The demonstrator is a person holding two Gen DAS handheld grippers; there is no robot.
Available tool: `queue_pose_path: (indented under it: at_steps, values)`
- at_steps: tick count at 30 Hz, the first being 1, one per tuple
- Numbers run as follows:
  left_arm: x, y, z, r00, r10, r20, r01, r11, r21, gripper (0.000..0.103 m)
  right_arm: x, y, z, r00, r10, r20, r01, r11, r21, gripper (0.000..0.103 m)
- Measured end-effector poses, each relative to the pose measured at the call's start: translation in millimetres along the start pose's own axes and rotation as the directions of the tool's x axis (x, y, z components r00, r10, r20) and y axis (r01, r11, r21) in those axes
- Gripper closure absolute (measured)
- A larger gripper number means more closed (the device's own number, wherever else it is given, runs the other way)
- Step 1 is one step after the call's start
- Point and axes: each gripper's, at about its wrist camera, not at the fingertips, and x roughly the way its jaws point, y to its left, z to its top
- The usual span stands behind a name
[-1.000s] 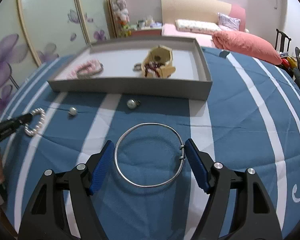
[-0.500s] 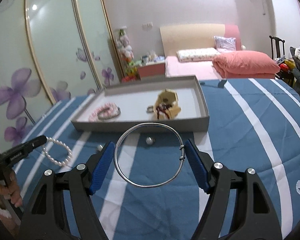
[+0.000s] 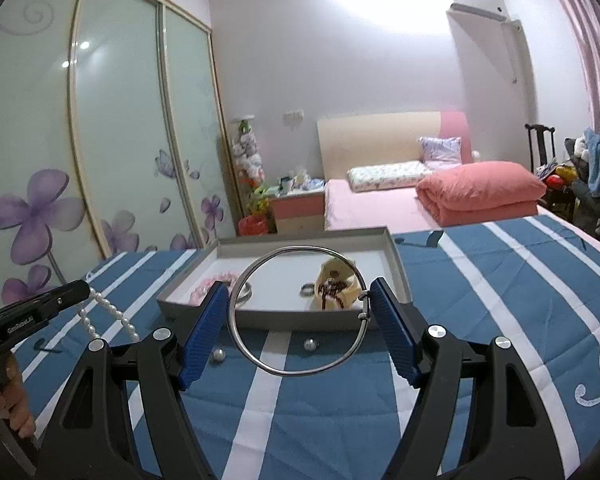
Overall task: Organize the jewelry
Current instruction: 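Carry the pearl bracelet and silver bangle over the grey tray with both grippers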
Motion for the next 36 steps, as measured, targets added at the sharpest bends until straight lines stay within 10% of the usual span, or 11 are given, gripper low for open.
queue_pose_path:
  at_steps: [36]
  values:
    - [5.2,-40.9,22.0,0.994,0.056,0.093,-0.063,0.995,0.075,0.093,-3.3,6.8,18.0,0.978,-0.099,0.184,0.106,0.994,-0.03,0.03]
